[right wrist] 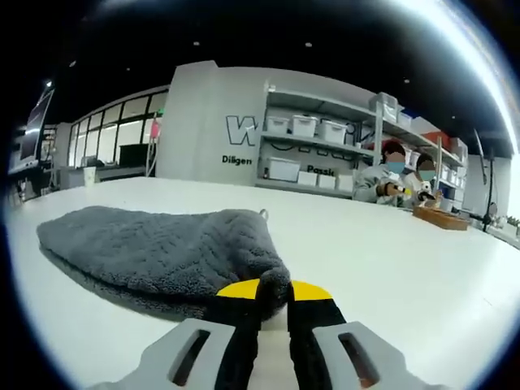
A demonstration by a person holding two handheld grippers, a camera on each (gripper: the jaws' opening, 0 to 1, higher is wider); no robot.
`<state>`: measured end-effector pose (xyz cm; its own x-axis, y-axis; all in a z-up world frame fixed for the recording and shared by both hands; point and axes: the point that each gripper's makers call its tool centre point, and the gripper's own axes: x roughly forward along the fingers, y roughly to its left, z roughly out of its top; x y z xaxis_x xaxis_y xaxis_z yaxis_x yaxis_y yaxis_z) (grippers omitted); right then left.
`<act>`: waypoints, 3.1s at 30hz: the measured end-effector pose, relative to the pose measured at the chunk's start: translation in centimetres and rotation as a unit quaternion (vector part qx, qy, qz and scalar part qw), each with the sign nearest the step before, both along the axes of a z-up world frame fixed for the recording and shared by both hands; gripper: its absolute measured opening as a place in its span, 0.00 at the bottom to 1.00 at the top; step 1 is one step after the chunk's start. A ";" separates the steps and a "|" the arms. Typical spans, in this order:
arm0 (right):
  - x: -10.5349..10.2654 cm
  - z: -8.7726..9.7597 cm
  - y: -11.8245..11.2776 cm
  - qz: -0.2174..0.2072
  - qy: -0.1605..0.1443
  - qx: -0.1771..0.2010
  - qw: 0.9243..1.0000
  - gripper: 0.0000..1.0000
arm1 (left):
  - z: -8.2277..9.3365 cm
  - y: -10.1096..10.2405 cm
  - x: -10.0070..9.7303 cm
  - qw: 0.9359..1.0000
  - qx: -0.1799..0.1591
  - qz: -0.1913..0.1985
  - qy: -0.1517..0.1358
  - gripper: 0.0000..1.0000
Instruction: Open the folded towel by lifting each exposed corner and separating the folded layers until the towel lies flat within the target outline without major curled edges
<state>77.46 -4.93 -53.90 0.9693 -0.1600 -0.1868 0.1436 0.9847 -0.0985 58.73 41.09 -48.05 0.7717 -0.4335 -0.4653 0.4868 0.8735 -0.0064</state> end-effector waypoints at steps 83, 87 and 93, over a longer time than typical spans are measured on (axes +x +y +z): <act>-20.5 2.9 11.3 0.098 0.030 0.057 0.993 0.99 | -1.0 -0.4 0.7 1.000 -0.001 -0.010 0.011 0.99; -21.4 3.3 11.2 0.095 0.028 0.055 0.994 0.99 | -1.0 -0.5 0.7 1.000 0.000 -0.011 0.011 0.99; -21.6 3.7 11.3 0.094 0.028 0.042 0.994 0.99 | -0.9 -0.6 0.7 1.000 0.000 -0.013 0.011 0.99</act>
<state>55.88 6.34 -50.24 0.9683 0.0406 -0.2463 -0.0466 0.9987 -0.0185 59.44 40.46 -49.00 0.7496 -0.4538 -0.4819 0.5099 0.8601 -0.0168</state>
